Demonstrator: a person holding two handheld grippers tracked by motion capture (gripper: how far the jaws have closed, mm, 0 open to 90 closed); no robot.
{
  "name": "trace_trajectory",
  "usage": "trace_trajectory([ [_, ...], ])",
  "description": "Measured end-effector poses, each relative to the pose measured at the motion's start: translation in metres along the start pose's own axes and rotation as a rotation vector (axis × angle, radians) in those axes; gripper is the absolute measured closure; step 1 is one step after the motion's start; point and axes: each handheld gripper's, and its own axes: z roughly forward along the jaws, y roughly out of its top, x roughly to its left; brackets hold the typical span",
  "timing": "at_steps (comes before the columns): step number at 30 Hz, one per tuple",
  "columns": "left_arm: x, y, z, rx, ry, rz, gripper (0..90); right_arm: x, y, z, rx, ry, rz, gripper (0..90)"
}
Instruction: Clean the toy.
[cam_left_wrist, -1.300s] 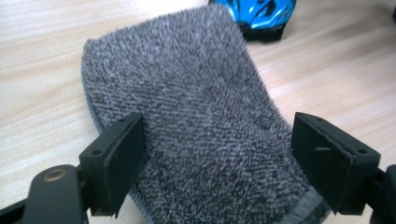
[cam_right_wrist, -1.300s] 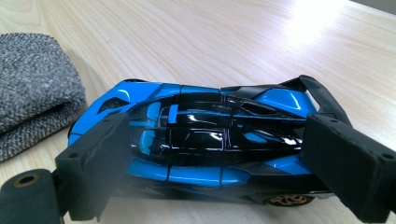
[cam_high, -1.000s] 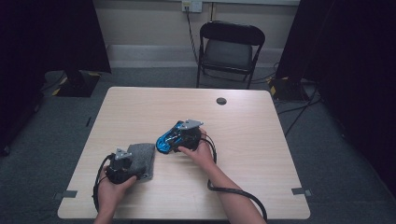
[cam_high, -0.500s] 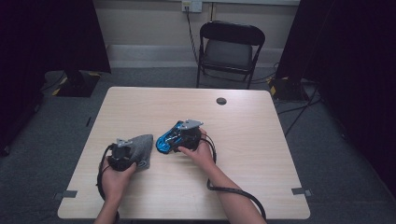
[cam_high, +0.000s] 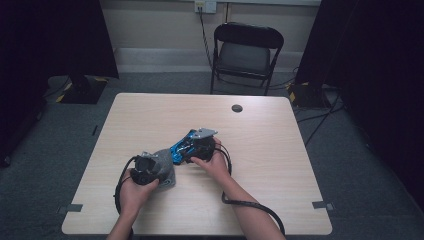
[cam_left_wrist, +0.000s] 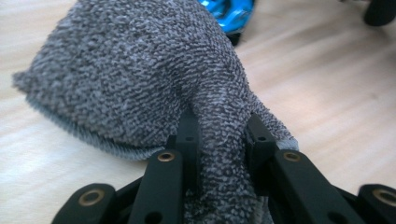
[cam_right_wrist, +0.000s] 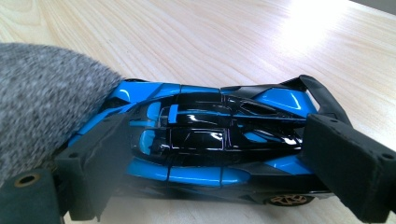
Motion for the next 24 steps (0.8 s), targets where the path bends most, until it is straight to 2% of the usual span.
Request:
trace_trajectory([
  [3,-0.005,0.000,0.001,0.009,-0.026,-0.005,72.7,0.000,0.000,0.000,0.000,0.000,-0.001,8.5],
  [5,-0.009,-0.001,0.001,0.021,-0.031,0.011,72.7,0.000,0.000,0.000,0.000,0.000,-0.001,8.5],
  [10,-0.021,-0.002,0.003,0.028,-0.058,0.016,72.7,0.000,0.000,0.000,0.000,-0.001,0.000,8.6],
  [15,-0.029,-0.003,0.004,0.037,-0.113,0.029,72.7,0.000,0.000,0.000,-0.001,-0.002,0.001,8.6],
  [24,-0.047,-0.001,0.009,0.047,-0.149,0.099,72.4,0.000,0.000,0.000,-0.001,-0.001,0.000,8.6],
])
